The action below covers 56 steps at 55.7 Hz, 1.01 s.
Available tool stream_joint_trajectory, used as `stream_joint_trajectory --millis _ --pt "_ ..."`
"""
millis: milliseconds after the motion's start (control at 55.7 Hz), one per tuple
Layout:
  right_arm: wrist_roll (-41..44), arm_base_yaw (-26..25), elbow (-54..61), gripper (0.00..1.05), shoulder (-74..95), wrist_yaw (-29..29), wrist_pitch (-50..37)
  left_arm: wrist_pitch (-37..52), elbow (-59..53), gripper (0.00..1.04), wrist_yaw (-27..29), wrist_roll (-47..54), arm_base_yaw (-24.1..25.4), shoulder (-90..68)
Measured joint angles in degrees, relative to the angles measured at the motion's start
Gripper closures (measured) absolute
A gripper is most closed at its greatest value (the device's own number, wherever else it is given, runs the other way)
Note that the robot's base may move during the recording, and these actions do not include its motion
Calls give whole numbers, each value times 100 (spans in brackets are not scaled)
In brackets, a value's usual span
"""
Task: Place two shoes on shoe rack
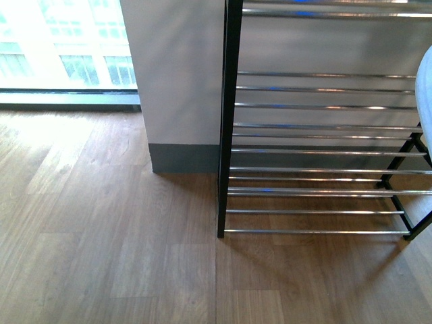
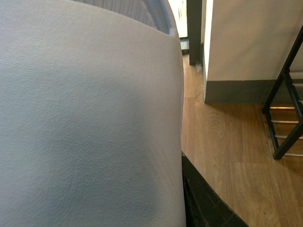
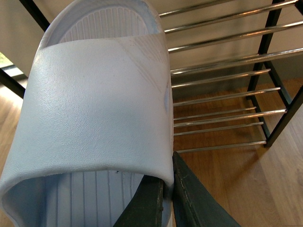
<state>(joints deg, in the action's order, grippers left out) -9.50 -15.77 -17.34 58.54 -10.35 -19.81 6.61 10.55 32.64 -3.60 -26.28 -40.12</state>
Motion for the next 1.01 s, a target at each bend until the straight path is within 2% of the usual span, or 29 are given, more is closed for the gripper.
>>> stream_joint_trajectory --millis 467,557,610,754,1005 --pt "-2 0 -9 103 0 -7 -2 0 -4 103 9 -17 0 0" --pt "308 -13 192 103 105 -608 -1180 0 -4 103 4 -17 0 0" --pt "428 59 129 103 92 -649 -1305 0 -4 103 4 -17 0 0" --pt "507 341 -433 103 192 -575 -765 0 -4 103 2 -17 0 0" --pt "483 903 -2229 103 1508 -304 658 0 -4 103 0 -17 0 0"
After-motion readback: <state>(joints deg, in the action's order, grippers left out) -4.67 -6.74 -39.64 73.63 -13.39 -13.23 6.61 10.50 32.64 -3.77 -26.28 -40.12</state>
